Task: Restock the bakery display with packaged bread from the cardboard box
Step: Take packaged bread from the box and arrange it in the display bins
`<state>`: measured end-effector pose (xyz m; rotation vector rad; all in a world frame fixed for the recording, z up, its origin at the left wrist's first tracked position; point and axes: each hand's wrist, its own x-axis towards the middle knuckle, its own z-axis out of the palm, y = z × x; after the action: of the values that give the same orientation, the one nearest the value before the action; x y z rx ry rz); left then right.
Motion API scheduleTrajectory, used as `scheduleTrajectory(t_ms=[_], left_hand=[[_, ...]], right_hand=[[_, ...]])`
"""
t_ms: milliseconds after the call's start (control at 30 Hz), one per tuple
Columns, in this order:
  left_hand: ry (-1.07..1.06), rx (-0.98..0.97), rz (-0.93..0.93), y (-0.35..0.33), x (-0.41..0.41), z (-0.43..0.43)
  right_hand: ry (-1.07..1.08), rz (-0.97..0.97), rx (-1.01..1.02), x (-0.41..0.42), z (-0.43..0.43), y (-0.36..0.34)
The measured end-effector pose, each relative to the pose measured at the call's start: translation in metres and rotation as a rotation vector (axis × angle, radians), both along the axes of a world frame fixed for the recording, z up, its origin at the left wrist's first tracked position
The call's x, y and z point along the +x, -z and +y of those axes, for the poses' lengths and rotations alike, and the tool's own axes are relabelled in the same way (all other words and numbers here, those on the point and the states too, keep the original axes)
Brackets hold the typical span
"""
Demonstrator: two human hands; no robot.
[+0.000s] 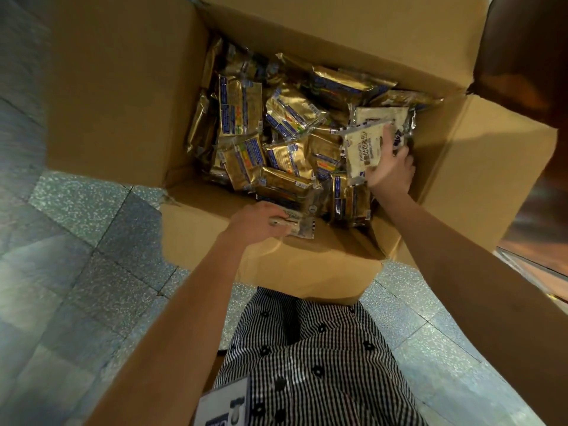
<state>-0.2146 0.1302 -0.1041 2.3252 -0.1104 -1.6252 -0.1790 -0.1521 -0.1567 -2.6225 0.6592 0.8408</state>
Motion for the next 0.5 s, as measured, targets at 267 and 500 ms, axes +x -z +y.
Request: scheduleTrajectory(t_ms=[267,500], left_hand=[[-0.102,-0.115,-0.077,-0.003,-0.013,0.005],[-0.305,-0.179,-0.209,-0.019,-0.03,0.007]], right_hand=[[0.26,-0.036,0.189,-0.008,0.017,0.002],[0.439,-0.121,0.403,-0.006,0.028,-0.019]])
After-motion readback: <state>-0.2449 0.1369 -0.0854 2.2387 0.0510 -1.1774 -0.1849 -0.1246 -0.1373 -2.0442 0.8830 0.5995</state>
